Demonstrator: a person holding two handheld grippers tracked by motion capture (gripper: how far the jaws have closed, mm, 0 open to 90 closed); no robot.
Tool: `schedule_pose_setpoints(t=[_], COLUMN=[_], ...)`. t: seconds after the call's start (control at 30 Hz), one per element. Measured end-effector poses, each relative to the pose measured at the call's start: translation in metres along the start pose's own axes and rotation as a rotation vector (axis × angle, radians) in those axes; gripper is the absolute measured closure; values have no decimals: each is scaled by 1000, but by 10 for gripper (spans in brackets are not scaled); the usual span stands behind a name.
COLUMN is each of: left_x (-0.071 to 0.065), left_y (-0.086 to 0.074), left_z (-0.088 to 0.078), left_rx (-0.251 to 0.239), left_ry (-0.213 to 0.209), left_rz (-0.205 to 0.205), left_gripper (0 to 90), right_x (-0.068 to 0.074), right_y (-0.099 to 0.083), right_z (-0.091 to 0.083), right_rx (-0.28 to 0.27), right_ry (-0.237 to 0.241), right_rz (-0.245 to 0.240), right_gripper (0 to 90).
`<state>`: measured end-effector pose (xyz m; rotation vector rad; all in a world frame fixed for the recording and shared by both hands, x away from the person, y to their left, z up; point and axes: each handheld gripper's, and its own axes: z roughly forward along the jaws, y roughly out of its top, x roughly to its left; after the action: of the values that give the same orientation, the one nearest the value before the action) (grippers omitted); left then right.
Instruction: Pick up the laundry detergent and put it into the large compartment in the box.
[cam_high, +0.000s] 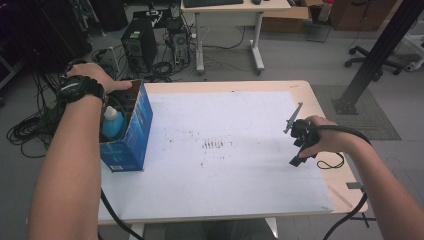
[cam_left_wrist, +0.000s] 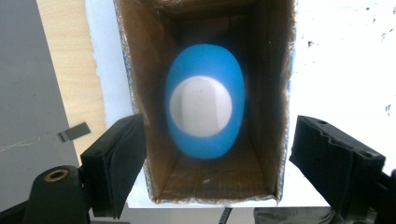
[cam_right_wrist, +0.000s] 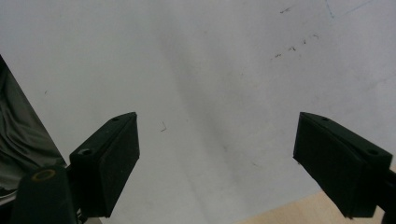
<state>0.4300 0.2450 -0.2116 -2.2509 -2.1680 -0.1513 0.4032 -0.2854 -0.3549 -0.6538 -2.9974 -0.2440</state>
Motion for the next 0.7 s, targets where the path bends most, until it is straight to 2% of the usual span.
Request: schedule_pose_setpoints(t=[0.7], left_x=[-16], left_y=[-2], left_z=[-19], left_rx=[-37], left_ry=[10], left_rz=[60], left_gripper=[177], right_x=[3], right_y=[0], right_z=[-4], right_rx=[-6], right_ry=[-7], right_rz=[-6], right_gripper=[144])
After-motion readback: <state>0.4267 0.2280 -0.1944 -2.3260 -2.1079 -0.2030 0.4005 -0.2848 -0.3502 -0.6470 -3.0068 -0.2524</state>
